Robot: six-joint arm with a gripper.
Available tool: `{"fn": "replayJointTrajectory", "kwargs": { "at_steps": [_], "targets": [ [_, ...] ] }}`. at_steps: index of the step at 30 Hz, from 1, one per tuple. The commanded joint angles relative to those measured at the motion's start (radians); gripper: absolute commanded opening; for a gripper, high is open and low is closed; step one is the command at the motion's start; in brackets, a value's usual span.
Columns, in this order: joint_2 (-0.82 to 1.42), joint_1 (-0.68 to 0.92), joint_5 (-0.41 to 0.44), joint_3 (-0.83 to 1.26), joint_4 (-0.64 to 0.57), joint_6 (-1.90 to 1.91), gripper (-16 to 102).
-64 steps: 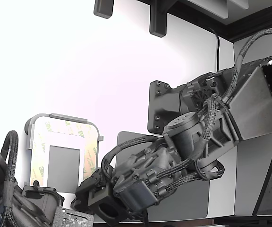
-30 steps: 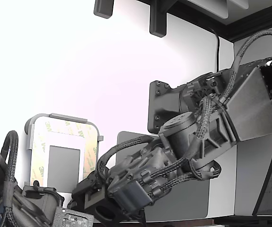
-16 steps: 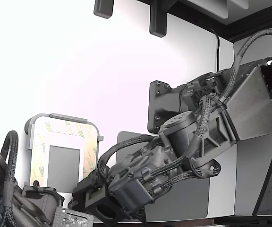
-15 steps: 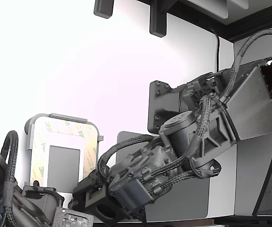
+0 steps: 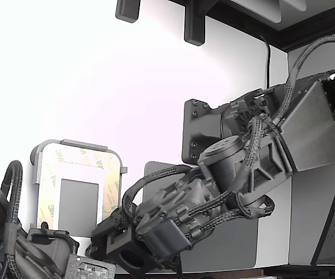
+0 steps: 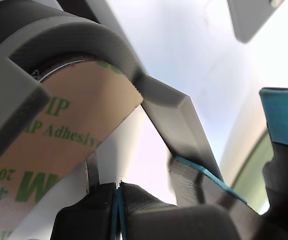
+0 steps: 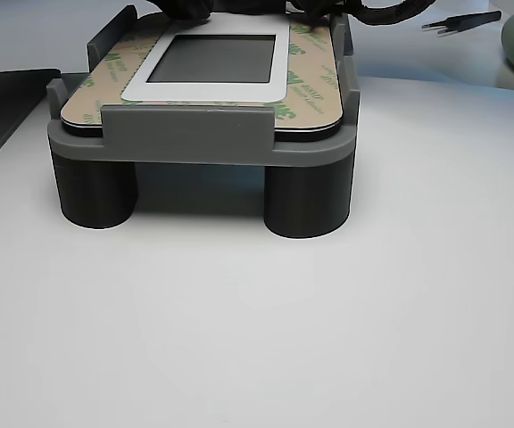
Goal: Peel off protective film from adhesive tape.
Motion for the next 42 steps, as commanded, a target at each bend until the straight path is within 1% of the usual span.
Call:
{"fn": "replayJointTrajectory", "kwargs": {
  "at_steps": [1, 10, 19, 25, 42],
  "targets": [
    [0.032, -0.008, 0.0, -0.018, -0.002, 0.003, -11],
    [0.038, -0.008, 0.002, -0.011, -0.003, 0.005, -11],
    [0.006, -0.009, 0.002, -0.063, 0.017, -0.014, -11],
    [0.002, -0.015, -0.006, -0.04, -0.011, -0.014, -11],
    [0.009, -0.017, -0.009, -0.012, -0.031, -0.008, -11]
  ]
}}
